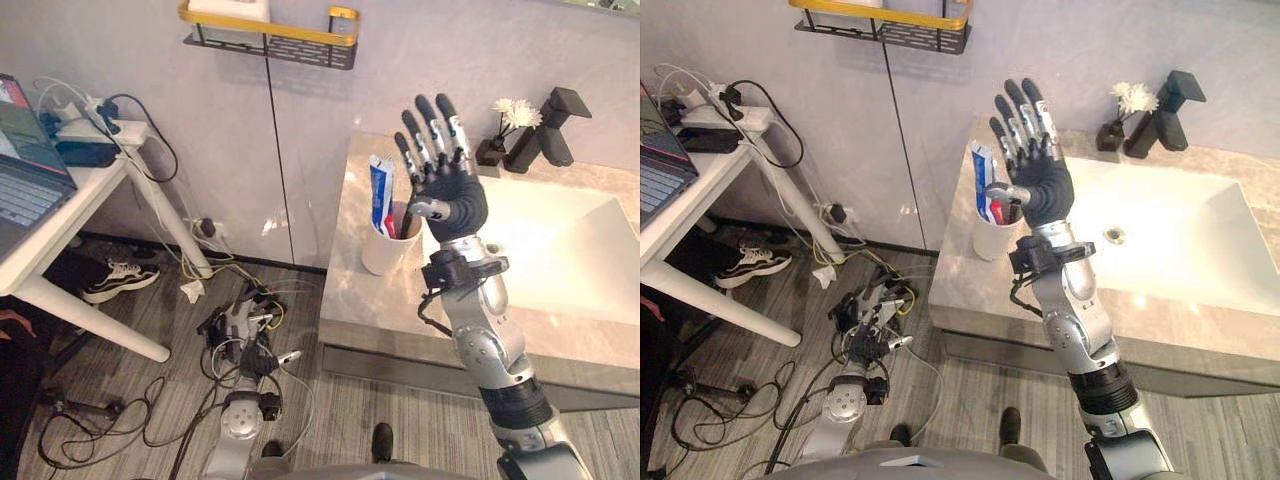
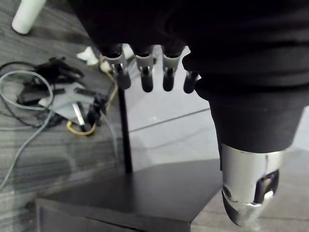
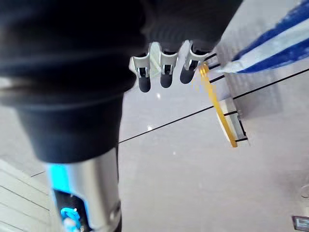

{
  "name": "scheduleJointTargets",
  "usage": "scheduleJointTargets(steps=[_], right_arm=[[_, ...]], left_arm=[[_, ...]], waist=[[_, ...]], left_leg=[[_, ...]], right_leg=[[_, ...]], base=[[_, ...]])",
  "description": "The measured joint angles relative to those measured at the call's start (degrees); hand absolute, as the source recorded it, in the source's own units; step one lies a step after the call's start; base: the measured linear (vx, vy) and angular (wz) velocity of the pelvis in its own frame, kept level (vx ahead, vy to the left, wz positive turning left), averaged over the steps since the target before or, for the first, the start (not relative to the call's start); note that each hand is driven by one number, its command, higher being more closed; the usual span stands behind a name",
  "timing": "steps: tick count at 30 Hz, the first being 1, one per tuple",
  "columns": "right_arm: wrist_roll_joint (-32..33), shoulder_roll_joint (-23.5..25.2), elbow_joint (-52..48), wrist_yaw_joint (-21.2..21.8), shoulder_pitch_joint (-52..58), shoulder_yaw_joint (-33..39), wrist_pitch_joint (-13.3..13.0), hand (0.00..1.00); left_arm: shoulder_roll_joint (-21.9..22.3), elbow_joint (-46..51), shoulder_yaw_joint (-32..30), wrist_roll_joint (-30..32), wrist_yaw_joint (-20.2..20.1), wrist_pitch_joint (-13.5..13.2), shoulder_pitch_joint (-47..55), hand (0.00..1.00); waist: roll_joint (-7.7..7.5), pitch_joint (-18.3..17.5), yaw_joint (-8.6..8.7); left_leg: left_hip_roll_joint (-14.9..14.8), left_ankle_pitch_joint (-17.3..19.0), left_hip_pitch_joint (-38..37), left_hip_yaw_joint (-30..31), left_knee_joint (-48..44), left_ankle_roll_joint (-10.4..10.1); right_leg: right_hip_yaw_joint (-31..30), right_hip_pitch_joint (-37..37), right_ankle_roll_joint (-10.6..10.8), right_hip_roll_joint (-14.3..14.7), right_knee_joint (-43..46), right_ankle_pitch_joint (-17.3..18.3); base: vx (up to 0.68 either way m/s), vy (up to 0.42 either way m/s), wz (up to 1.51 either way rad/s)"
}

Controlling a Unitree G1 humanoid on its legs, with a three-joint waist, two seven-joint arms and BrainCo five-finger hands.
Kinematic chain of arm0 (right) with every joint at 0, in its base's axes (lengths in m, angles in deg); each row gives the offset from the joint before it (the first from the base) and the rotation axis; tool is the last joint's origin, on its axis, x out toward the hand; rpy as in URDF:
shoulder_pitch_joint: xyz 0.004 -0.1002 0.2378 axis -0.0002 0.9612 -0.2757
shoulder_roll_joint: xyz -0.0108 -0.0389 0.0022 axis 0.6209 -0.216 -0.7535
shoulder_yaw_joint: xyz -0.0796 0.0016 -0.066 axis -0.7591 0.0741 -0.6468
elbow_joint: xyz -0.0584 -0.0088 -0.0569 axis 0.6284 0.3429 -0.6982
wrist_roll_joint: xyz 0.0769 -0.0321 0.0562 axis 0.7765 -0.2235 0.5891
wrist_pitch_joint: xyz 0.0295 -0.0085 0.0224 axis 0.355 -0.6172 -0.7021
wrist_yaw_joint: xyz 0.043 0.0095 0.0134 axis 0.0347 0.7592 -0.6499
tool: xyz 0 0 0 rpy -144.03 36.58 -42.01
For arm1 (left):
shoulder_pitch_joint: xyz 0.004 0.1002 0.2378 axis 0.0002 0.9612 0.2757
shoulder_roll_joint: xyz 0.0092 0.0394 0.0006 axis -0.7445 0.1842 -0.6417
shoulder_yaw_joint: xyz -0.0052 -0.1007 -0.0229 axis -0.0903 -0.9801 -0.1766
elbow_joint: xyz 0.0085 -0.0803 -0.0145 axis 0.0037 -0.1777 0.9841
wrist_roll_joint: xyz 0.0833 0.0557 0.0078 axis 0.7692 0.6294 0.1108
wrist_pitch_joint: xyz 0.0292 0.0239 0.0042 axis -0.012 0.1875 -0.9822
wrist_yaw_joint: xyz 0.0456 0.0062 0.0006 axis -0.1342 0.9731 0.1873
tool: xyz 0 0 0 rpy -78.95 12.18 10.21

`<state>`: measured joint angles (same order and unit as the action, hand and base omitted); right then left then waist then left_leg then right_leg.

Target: Organize washtable

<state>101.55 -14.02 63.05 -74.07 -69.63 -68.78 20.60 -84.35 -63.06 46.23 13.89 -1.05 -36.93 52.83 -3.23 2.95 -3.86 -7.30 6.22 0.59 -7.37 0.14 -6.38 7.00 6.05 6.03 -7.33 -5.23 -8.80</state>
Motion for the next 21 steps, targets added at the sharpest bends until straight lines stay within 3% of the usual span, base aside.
scheduleJointTargets(steps=[10,14,21], right_arm=[[0.00,-0.12,-4.19,-1.43,0.01,9.60,-3.53,0.00],[-0.10,-0.12,-7.55,-3.13,2.25,20.47,-5.64,0.00],[-0.35,1.77,-9.44,-9.75,12.05,41.95,-9.57,0.00]], left_arm=[[0.15,-2.71,0.15,0.39,-0.18,-0.07,-0.16,0.00],[0.12,-4.86,0.04,0.43,-0.16,-0.09,-0.32,0.00],[0.33,-8.49,-0.74,1.64,-0.09,-0.28,-1.85,0.00]], waist=[[-0.06,-1.82,0.36],[-0.53,-2.68,0.48],[-0.32,-3.66,2.80]], left_leg=[[0.01,-1.07,-1.27,-0.53,1.51,-0.50],[0.05,-1.17,-1.80,-0.46,1.45,-0.48],[0.16,-1.12,-1.97,-0.70,1.53,-0.45]], right_leg=[[-0.06,0.06,0.08,0.17,0.00,0.73],[0.00,-0.16,0.08,0.13,0.00,0.71],[-0.15,-0.19,0.13,0.08,0.00,0.81]], base=[[-0.01,-0.009,-0.02],[0.00,0.000,0.00],[0.00,-0.003,-0.02]])
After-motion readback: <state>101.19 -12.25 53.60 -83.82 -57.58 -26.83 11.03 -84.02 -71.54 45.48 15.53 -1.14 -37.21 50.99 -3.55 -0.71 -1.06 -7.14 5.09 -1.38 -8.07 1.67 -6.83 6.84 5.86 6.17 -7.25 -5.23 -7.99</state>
